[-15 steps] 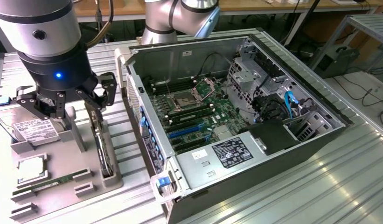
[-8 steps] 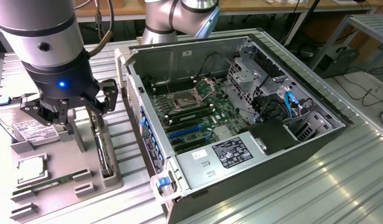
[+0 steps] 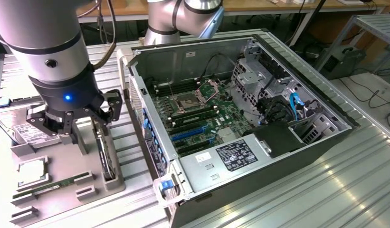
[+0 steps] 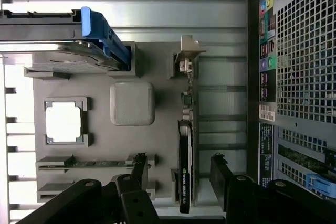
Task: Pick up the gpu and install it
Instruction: 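Pick up the gpu and move the gpu toward the slot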
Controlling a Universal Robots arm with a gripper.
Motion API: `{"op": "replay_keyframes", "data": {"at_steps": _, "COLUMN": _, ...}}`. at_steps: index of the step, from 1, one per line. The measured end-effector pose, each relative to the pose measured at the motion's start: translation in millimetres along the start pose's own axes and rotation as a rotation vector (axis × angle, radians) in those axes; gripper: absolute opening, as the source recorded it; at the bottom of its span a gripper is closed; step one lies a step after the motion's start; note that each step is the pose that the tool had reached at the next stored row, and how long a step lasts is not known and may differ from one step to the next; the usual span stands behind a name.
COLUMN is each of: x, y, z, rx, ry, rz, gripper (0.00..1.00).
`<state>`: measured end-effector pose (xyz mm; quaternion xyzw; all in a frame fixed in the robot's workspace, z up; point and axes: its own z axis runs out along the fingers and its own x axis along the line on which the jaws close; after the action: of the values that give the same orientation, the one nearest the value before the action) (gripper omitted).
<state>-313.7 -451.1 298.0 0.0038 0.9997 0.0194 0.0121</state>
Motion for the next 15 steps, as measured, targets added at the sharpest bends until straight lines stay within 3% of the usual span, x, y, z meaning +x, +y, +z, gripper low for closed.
{"op": "replay_keyframes", "data": {"at_steps": 15, "x": -2.8, "y": -9.2, "z": 28.4, "rx": 0.0000, "ry": 0.0000, "rz": 0.000, "gripper": 0.60}}
